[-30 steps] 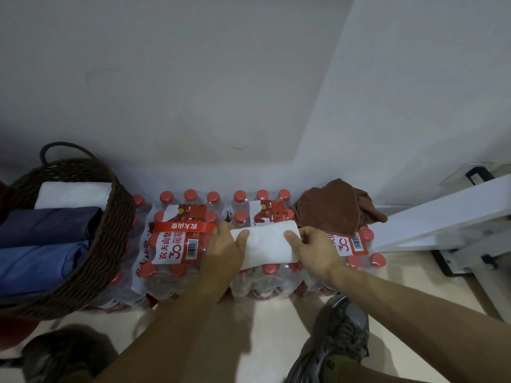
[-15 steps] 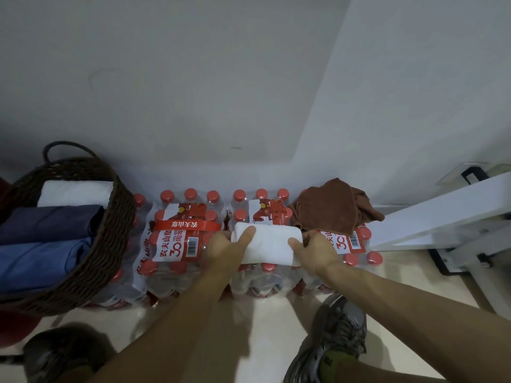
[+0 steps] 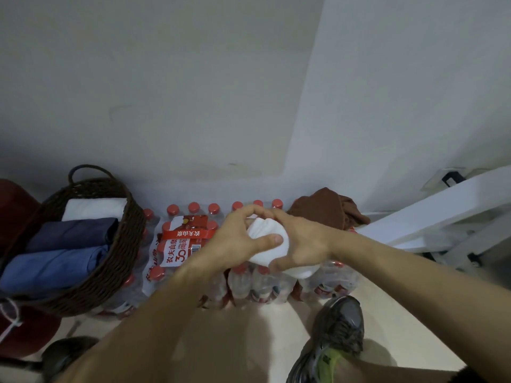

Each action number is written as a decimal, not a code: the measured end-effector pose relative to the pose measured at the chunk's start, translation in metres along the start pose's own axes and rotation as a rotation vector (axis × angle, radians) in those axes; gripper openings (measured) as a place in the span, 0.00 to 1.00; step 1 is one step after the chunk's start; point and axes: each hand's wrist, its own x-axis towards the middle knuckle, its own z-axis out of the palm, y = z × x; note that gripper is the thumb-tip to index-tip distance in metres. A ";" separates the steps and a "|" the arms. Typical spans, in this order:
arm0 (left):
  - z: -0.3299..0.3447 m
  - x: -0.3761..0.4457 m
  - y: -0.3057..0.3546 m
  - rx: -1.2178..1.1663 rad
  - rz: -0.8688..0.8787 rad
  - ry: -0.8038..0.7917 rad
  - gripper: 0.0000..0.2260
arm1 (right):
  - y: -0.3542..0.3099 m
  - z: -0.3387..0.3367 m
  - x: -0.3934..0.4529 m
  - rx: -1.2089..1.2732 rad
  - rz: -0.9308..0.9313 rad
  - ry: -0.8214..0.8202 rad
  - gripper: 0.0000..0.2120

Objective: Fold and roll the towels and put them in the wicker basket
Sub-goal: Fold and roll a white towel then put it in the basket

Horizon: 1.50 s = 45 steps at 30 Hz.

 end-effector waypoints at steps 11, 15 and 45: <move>-0.087 -0.033 0.087 0.149 0.170 -0.186 0.13 | -0.054 -0.027 -0.004 0.266 -0.049 0.009 0.17; -0.123 -0.054 0.084 0.207 0.152 -0.116 0.10 | -0.084 -0.009 0.012 0.230 -0.135 0.119 0.12; -0.385 -0.007 -0.159 0.556 -0.562 0.456 0.30 | -0.197 0.106 0.361 -0.248 -0.171 0.279 0.22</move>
